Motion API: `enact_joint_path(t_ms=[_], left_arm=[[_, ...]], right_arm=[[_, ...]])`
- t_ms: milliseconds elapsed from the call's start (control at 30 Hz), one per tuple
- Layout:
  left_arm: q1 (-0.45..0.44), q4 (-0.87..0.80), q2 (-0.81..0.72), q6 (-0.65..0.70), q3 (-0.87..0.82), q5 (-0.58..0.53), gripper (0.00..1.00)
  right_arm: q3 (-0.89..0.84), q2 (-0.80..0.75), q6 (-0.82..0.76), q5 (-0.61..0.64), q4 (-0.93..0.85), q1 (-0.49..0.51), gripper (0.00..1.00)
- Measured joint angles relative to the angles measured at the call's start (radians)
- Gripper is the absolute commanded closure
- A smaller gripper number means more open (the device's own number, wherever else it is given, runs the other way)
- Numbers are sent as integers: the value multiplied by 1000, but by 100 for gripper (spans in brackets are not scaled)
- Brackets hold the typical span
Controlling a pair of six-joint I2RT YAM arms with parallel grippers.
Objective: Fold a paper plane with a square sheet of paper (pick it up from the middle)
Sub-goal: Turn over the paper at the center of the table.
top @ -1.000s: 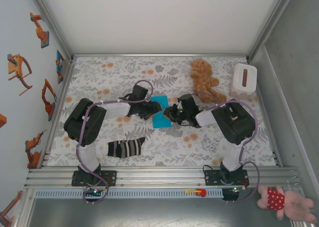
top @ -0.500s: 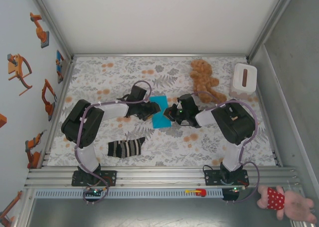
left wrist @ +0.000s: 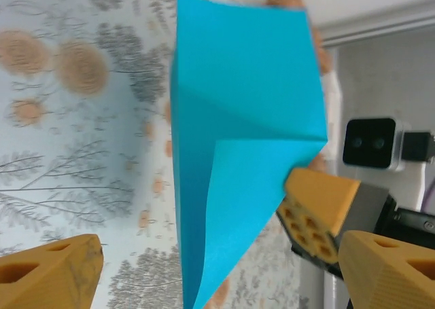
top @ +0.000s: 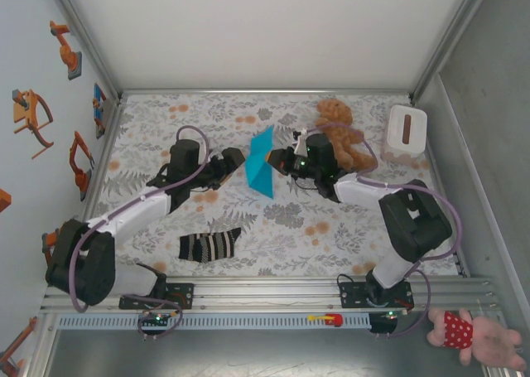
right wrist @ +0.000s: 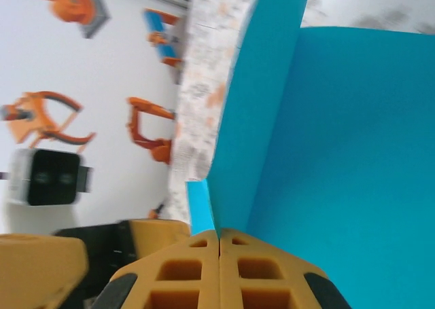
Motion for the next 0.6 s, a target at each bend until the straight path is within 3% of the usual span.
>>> enact_joint_path(t_ms=[333,600], left_arm=[[0,308,-8,-111,-73,123,9],[0,500,36,-171,-75,179,41]], right_arm=[[45,-27,87,-104,128,-1,100],[45,-34,128,-132,142,-4,100]])
